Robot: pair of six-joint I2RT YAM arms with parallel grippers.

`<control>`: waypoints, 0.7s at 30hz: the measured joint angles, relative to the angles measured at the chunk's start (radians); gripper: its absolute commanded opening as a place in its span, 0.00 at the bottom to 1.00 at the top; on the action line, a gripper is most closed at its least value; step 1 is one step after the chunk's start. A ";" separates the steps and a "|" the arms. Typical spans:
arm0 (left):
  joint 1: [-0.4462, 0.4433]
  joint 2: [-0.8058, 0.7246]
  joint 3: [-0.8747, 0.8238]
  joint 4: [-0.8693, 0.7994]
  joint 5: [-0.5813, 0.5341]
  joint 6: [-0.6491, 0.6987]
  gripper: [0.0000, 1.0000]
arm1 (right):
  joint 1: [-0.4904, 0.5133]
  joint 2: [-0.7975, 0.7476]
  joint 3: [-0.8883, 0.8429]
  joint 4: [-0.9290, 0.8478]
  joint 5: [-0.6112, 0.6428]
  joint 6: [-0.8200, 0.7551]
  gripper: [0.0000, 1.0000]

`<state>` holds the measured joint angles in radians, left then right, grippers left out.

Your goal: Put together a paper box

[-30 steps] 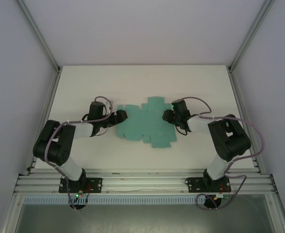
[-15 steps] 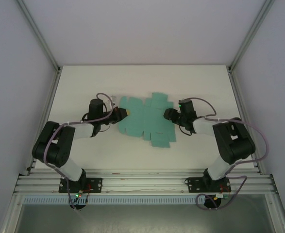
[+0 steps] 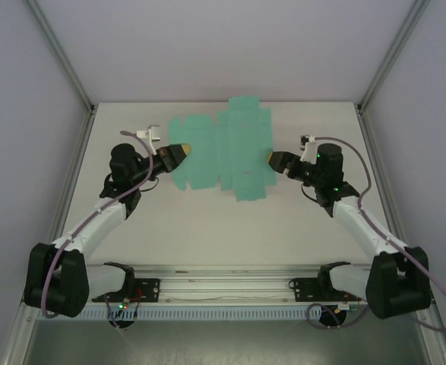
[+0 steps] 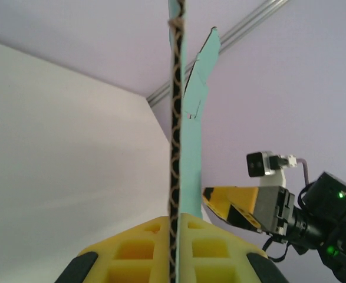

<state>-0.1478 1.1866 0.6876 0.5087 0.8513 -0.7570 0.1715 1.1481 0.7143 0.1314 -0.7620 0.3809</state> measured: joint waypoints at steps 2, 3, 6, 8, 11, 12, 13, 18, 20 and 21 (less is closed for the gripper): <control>0.011 -0.016 0.000 0.000 -0.001 -0.014 0.00 | -0.011 -0.034 -0.009 0.018 -0.039 0.011 0.58; 0.011 -0.021 0.000 0.000 -0.001 -0.021 0.00 | -0.012 -0.045 -0.014 0.024 -0.052 0.016 0.54; 0.011 -0.024 0.000 0.001 0.005 -0.039 0.00 | -0.013 -0.063 -0.023 0.041 -0.086 0.028 0.52; 0.011 -0.024 -0.002 0.011 0.010 -0.058 0.00 | -0.014 -0.067 -0.024 0.046 -0.100 0.028 0.53; 0.011 -0.026 -0.002 0.039 0.023 -0.085 0.00 | -0.014 -0.069 -0.024 0.047 -0.103 0.023 0.55; 0.011 -0.029 -0.003 0.046 0.028 -0.092 0.00 | -0.014 -0.069 -0.024 0.043 -0.101 0.018 0.55; 0.011 -0.035 -0.006 0.050 0.032 -0.098 0.00 | -0.014 -0.069 -0.024 0.037 -0.098 0.011 0.55; 0.011 -0.069 -0.011 0.060 0.039 -0.111 0.00 | -0.014 -0.062 -0.021 0.027 -0.110 0.002 0.48; 0.011 -0.075 -0.015 0.073 0.043 -0.117 0.00 | -0.014 -0.049 -0.019 0.044 -0.134 0.009 0.41; 0.011 -0.076 -0.021 0.082 0.046 -0.123 0.00 | -0.014 -0.040 -0.015 0.051 -0.146 0.015 0.35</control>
<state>-0.1364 1.1103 0.6670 0.5907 0.8970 -0.8803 0.1577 1.1080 0.6991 0.1825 -0.9077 0.3962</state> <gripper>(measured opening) 0.081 0.435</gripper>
